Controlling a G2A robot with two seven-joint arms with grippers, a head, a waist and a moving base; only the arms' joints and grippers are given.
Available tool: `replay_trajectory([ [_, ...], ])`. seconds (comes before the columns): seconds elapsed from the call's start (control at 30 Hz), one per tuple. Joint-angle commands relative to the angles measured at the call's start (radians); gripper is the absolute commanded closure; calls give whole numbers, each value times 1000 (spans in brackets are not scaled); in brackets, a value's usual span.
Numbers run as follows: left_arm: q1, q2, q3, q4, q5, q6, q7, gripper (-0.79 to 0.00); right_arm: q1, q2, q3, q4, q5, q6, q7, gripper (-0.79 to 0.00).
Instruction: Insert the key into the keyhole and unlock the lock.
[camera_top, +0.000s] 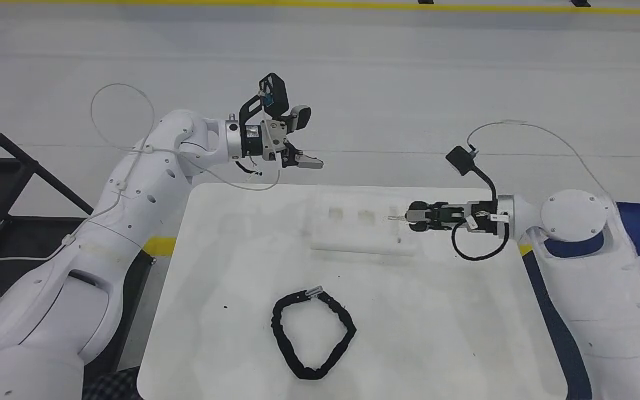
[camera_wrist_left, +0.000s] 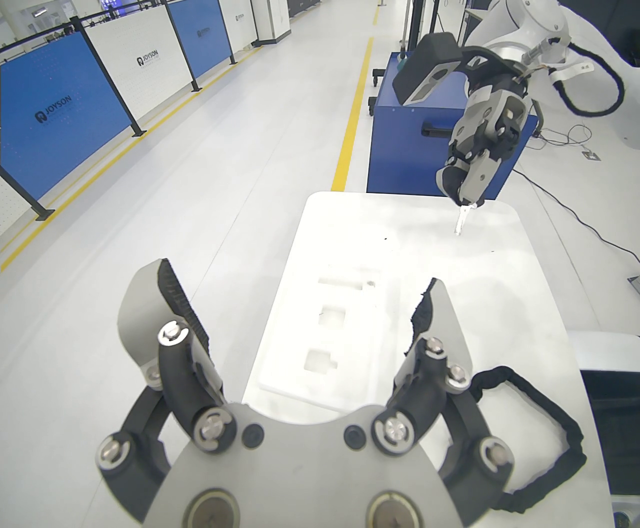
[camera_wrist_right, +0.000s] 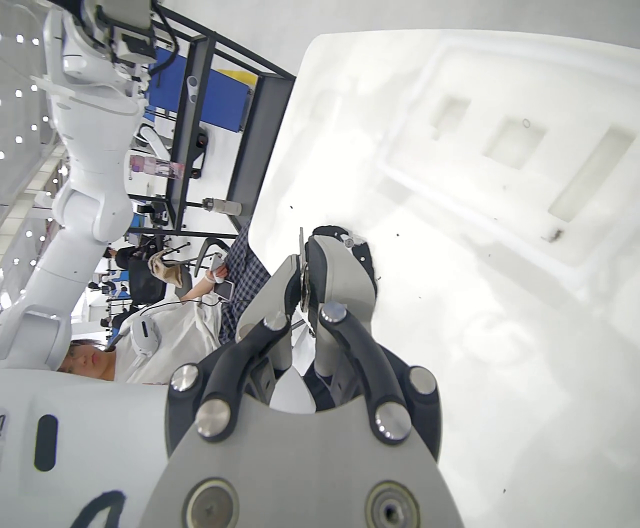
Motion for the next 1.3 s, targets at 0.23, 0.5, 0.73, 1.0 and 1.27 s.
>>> replay_trajectory([
  [0.23, 0, 0, 0, 0, 0, 0, 0, -785, -27, 12, 47, 8, 44, -27, 9, 0],
  [0.5, 0, 0, 0, 0, 0, 0, 0, -785, -27, 12, 47, 8, 44, -27, 9, 0],
  [0.73, 0, 0, 0, 0, 0, 0, 0, -785, -27, 12, 47, 8, 44, -27, 9, 0],
  [1.0, 81, 17, -38, -54, -10, 0, 38, -785, -27, 12, 47, 8, 44, -27, 9, 0],
  [1.27, 176, 74, -40, -190, -9, 0, 55, -785, -27, 12, 47, 8, 44, -27, 9, 0],
])
